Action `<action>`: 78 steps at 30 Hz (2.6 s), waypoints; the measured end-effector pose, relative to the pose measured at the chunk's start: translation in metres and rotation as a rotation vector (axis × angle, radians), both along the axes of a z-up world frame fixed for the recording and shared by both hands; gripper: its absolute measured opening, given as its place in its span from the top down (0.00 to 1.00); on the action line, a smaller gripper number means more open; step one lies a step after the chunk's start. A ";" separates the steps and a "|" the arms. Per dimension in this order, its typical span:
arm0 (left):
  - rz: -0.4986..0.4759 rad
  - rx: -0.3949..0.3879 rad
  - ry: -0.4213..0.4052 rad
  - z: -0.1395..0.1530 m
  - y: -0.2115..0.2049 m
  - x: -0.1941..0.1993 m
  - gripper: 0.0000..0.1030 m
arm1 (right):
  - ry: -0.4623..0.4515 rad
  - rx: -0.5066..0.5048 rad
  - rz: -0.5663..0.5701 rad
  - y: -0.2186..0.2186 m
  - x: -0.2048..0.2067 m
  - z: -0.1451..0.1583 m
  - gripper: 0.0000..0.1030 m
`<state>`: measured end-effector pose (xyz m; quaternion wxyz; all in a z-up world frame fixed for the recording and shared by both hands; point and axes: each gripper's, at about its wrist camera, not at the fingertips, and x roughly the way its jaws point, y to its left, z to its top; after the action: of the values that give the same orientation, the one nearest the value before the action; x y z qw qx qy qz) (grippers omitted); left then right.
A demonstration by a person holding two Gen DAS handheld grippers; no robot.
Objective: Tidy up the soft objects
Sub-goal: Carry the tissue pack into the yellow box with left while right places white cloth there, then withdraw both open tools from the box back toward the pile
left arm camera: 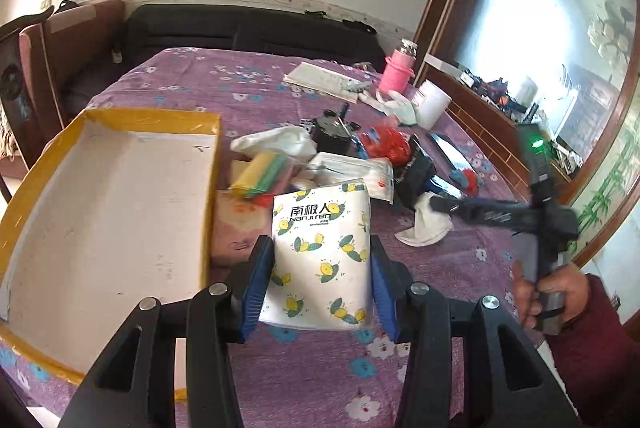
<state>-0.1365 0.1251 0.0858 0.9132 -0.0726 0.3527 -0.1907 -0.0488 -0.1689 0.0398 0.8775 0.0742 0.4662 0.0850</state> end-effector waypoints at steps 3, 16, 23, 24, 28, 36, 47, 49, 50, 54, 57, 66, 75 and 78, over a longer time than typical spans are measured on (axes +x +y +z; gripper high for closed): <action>0.025 -0.015 0.001 -0.001 0.015 -0.003 0.56 | 0.038 -0.051 -0.032 0.009 0.011 -0.018 0.42; 0.133 -0.080 -0.004 0.034 0.104 0.025 0.56 | -0.073 0.159 0.043 0.013 -0.028 0.060 0.78; 0.202 -0.123 0.154 0.005 0.138 0.118 0.56 | -0.071 0.203 0.301 0.136 0.018 0.081 0.77; 0.217 -0.136 0.178 -0.002 0.141 0.131 0.56 | -0.064 0.196 0.328 0.156 0.025 0.079 0.77; 0.270 -0.180 0.242 -0.032 0.149 0.169 0.56 | -0.092 0.084 0.386 0.222 0.047 0.066 0.77; 0.335 -0.254 0.241 -0.054 0.157 0.182 0.46 | -0.132 -0.037 0.386 0.277 0.076 0.029 0.77; 0.317 -0.249 0.158 -0.025 0.160 0.143 0.36 | -0.312 -0.116 0.317 0.258 0.047 0.066 0.21; 0.305 -0.227 0.130 -0.014 0.154 0.123 0.36 | -0.318 -0.073 0.298 0.233 0.035 0.075 0.21; 0.295 -0.220 0.117 -0.011 0.152 0.114 0.36 | -0.318 -0.040 0.284 0.217 0.025 0.079 0.20; 0.269 -0.177 0.030 0.011 0.129 0.066 0.35 | -0.316 0.078 0.223 0.161 -0.014 0.087 0.15; 0.250 -0.166 -0.036 0.025 0.109 0.031 0.31 | -0.316 0.124 0.179 0.126 -0.041 0.088 0.14; 0.145 -0.222 -0.159 0.080 0.073 -0.037 0.30 | -0.479 0.171 0.058 0.026 -0.127 0.148 0.14; 0.029 -0.104 -0.303 0.098 0.014 -0.059 0.28 | -0.832 -0.530 0.137 0.079 -0.227 0.203 0.00; 0.053 -0.176 -0.254 0.081 0.019 -0.048 0.28 | -0.666 -0.398 0.179 0.080 -0.211 0.177 0.00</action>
<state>-0.1842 0.1438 0.1667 0.9454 -0.1372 0.2140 -0.2042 -0.2599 -0.0891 0.2170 0.9670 -0.1699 0.1681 0.0886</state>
